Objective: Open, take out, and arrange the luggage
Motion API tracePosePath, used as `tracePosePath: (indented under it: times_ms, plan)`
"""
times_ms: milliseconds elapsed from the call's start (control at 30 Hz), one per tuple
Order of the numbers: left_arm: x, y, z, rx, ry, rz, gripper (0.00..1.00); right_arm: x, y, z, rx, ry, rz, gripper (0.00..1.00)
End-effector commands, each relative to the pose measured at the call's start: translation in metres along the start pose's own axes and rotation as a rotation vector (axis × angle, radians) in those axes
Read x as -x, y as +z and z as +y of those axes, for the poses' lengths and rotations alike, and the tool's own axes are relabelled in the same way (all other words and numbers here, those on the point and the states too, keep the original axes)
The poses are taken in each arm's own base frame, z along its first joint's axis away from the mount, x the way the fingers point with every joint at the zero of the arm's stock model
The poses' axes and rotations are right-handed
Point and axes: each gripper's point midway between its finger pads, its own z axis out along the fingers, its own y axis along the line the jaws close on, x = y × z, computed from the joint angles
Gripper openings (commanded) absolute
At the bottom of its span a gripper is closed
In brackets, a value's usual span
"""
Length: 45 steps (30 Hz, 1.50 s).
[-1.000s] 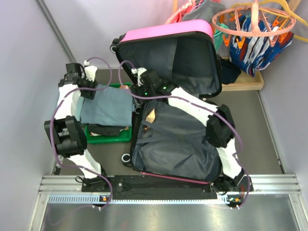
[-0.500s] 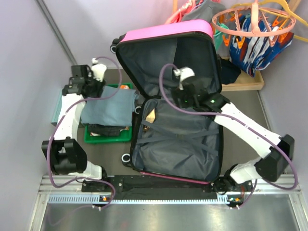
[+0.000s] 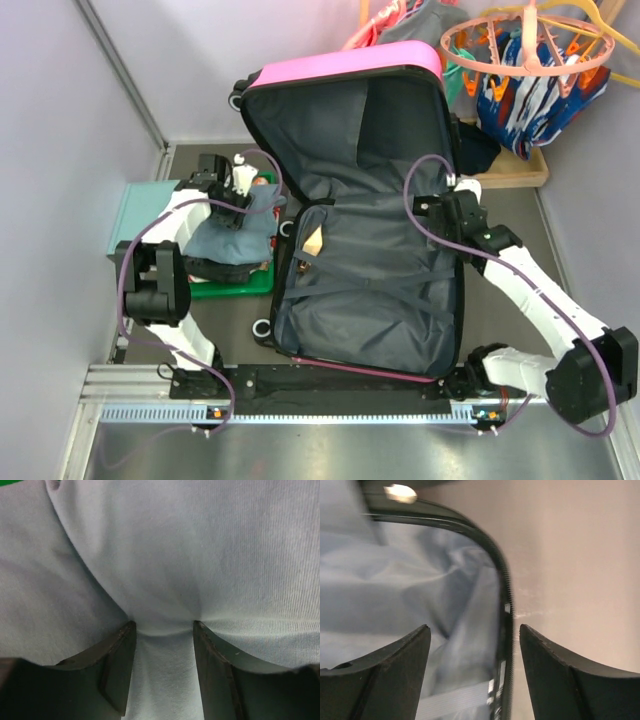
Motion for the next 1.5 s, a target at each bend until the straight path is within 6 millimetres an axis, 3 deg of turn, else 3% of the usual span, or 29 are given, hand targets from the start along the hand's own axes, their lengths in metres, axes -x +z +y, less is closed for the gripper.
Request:
tracePosePath:
  times_ms: [0,67,133,167,233,333,433,567,633,667,767,1000,1100,1133,1233,1400,1467]
  plan:
    - [0.019,-0.013,0.006,0.022,-0.034,-0.076,0.55,-0.001,0.025,-0.019,-0.04,0.095,-0.003,0.68]
    - [0.028,-0.024,0.002,0.006,-0.034,-0.112,0.57,-0.007,0.037,-0.023,-0.043,0.112,0.017,0.64]
    - [0.039,-0.042,-0.009,-0.023,-0.013,-0.163,0.58,-0.003,0.047,-0.024,-0.028,0.136,0.012,0.48]
    - [0.042,-0.048,-0.016,-0.046,0.005,-0.181,0.59,0.001,0.05,-0.024,-0.028,0.14,0.005,0.39]
    - [0.049,-0.068,-0.04,-0.116,0.058,-0.241,0.61,0.009,0.054,-0.025,-0.032,0.131,-0.01,0.32]
    - [0.05,-0.084,-0.055,-0.145,0.085,-0.287,0.63,0.019,0.065,-0.031,-0.049,0.128,-0.009,0.2]
    - [0.049,-0.099,-0.046,-0.08,0.043,-0.299,0.64,0.03,0.076,-0.042,-0.057,0.156,-0.008,0.08]
    - [0.037,-0.112,-0.008,0.059,-0.01,-0.307,0.68,0.041,0.09,-0.06,-0.075,0.201,-0.01,0.0]
    - [0.03,-0.113,0.005,0.082,-0.035,-0.294,0.69,0.049,0.094,-0.07,-0.086,0.222,-0.02,0.0]
    - [0.016,-0.114,0.028,0.124,-0.088,-0.265,0.69,0.051,0.096,-0.071,-0.088,0.217,-0.02,0.0]
    - [-0.01,-0.116,0.053,0.168,-0.142,-0.208,0.69,0.057,0.101,-0.077,-0.11,0.199,-0.018,0.0]
    - [-0.076,-0.12,0.087,0.282,-0.169,-0.07,0.68,0.07,0.101,-0.097,-0.132,0.243,-0.041,0.0]
    - [-0.101,-0.121,0.099,0.305,-0.169,-0.009,0.69,0.077,0.096,-0.091,-0.09,0.233,-0.058,0.17]
    - [-0.106,-0.121,0.104,0.311,-0.144,0.006,0.7,0.079,0.093,-0.09,-0.078,0.236,-0.07,0.31]
    - [-0.122,-0.112,0.109,0.308,-0.054,0.062,0.72,0.079,0.09,-0.087,-0.054,0.232,-0.073,0.49]
    - [-0.129,-0.086,0.118,0.26,-0.028,0.128,0.73,0.084,0.081,-0.075,0.005,0.23,-0.083,0.53]
    - [-0.129,-0.075,0.123,0.231,-0.056,0.155,0.66,0.085,0.078,-0.07,0.015,0.221,-0.087,0.53]
